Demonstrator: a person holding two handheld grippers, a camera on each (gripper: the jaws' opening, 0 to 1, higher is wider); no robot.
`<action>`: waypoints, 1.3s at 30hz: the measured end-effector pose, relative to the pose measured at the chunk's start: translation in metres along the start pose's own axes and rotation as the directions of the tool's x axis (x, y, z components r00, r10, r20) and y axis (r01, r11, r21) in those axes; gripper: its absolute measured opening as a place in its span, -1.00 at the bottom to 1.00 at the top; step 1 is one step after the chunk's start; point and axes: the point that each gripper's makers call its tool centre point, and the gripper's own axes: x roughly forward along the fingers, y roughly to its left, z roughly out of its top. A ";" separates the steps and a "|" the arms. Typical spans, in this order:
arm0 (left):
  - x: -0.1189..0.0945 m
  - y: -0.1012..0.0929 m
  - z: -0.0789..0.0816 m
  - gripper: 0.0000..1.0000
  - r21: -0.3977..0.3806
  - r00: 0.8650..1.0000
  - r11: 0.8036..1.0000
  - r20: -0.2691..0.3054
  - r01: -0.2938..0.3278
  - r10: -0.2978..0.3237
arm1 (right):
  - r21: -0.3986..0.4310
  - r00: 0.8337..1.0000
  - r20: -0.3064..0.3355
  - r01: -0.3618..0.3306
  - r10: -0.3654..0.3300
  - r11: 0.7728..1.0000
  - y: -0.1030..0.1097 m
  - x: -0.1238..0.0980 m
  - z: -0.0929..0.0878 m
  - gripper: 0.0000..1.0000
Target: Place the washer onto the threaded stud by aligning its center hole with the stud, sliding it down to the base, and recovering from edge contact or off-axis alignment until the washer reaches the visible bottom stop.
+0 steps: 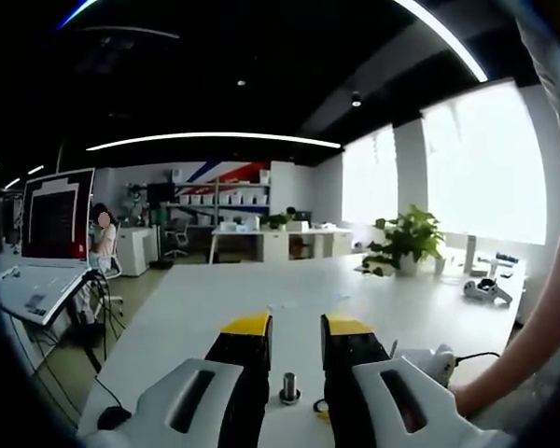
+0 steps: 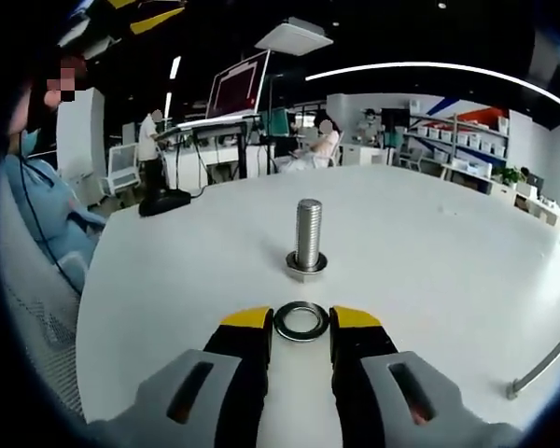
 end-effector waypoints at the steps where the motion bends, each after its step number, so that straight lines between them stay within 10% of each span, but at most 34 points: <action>1: 0.000 0.000 0.000 -0.62 0.001 1.000 1.000 0.000 -0.001 0.001 | -0.003 1.000 0.002 0.001 -0.001 1.000 0.000 0.000 0.002 -0.48; 22: 0.002 -0.001 0.001 -0.62 -0.015 1.000 1.000 0.003 0.011 -0.011 | -0.081 0.990 0.141 0.000 0.011 0.997 0.003 0.000 0.075 -0.48; 39: 0.001 0.002 0.000 -0.62 -0.021 1.000 1.000 0.003 0.001 -0.001 | -0.063 0.993 0.121 -0.003 0.011 0.998 -0.008 0.024 0.083 -0.48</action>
